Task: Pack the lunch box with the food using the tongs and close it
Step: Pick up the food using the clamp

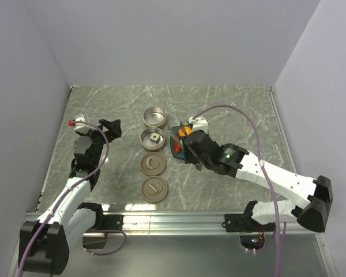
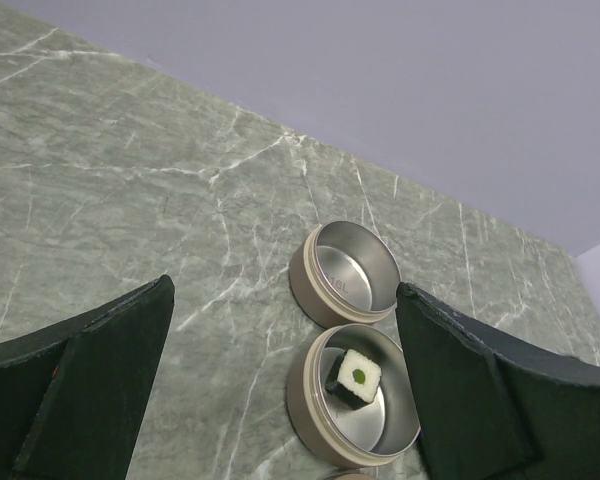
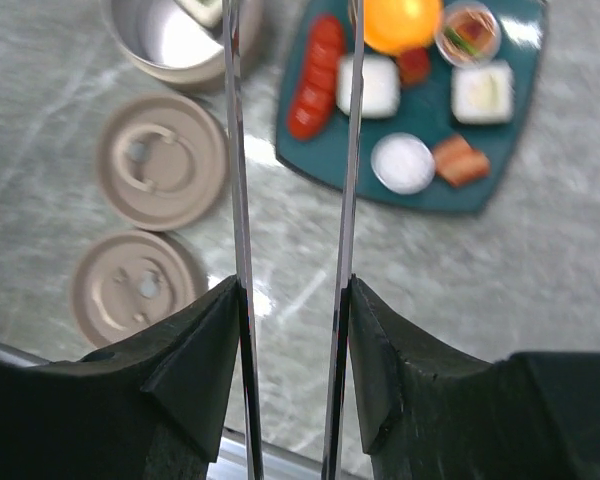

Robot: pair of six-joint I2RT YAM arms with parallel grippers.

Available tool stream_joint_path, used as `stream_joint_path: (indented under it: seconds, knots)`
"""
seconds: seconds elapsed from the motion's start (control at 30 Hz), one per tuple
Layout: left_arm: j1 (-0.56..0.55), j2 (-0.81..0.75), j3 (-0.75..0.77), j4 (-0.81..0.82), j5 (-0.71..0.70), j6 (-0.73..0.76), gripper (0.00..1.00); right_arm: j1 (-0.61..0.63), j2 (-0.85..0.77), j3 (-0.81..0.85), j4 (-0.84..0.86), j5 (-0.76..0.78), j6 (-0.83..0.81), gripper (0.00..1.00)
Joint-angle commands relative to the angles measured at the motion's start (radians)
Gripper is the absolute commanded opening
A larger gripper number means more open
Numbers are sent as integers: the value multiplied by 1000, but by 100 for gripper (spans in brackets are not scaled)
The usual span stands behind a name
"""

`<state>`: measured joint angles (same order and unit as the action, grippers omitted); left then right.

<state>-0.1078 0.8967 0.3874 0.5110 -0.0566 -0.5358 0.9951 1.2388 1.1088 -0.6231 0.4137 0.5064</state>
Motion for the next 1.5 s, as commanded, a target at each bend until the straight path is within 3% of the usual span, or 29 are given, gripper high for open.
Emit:
stream_joint_path:
  seconds: [0.0,0.53,1.47]
  knots:
    - [5,-4,7,34,21,7,99,2,-62,-62,-52,76,93,52]
    - [5,-10,5,35,28,7,99,2,-82,-194,-76,56,162,54]
    - [5,-13,4,32,21,5,99,-10,31,-158,-10,28,90,56]
